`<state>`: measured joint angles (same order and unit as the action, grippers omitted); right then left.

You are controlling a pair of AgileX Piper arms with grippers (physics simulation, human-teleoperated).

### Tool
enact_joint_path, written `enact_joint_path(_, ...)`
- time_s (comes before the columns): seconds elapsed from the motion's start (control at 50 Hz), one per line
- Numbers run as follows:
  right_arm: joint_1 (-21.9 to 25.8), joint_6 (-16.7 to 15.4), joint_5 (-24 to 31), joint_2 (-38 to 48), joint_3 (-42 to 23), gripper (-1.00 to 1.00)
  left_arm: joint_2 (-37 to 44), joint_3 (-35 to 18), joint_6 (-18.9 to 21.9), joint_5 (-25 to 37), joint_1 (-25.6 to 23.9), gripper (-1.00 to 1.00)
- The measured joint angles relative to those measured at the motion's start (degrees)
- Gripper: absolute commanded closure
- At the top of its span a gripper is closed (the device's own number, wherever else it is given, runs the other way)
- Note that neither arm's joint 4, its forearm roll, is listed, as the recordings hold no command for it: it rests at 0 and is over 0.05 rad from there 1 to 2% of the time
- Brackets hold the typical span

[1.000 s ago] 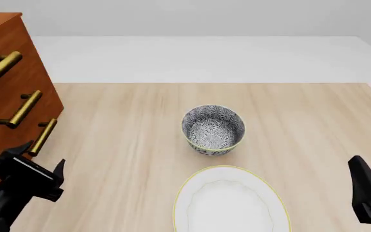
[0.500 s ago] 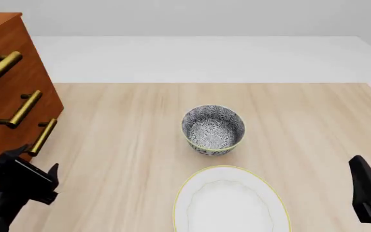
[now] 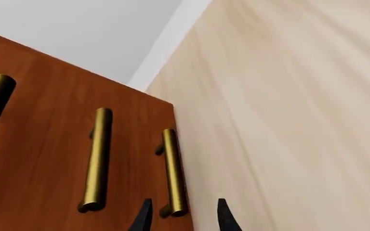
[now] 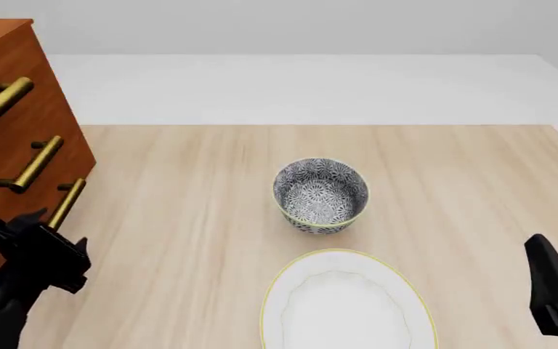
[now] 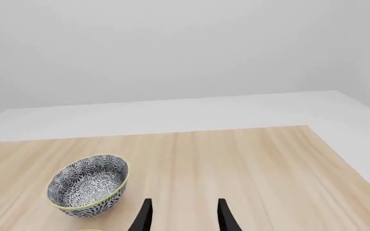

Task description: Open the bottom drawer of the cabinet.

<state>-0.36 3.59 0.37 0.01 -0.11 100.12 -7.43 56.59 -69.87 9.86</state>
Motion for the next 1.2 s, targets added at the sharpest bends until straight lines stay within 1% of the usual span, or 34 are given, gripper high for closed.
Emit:
enact_joint_path(0.74, -0.6, 0.3, 0.1, 0.0, 0.1, -1.00, 11.7, -9.1, 7.3, 0.0, 4.2, -1.00)
enact_joint_path(1.02, -0.8, 0.5, 0.3, 0.0, 0.1, -1.00, 12.0, -9.3, 6.7, 0.0, 4.9, -1.00)
enact_joint_path(1.04, -0.9, 0.5, 0.3, 0.0, 0.1, -1.00, 12.0, -9.3, 6.6, 0.0, 4.9, 1.00)
enact_joint_path(1.2, -0.9, 0.7, 0.4, 0.0, 0.1, -1.00, 11.2, -10.1, 8.3, 0.0, 5.4, 1.00)
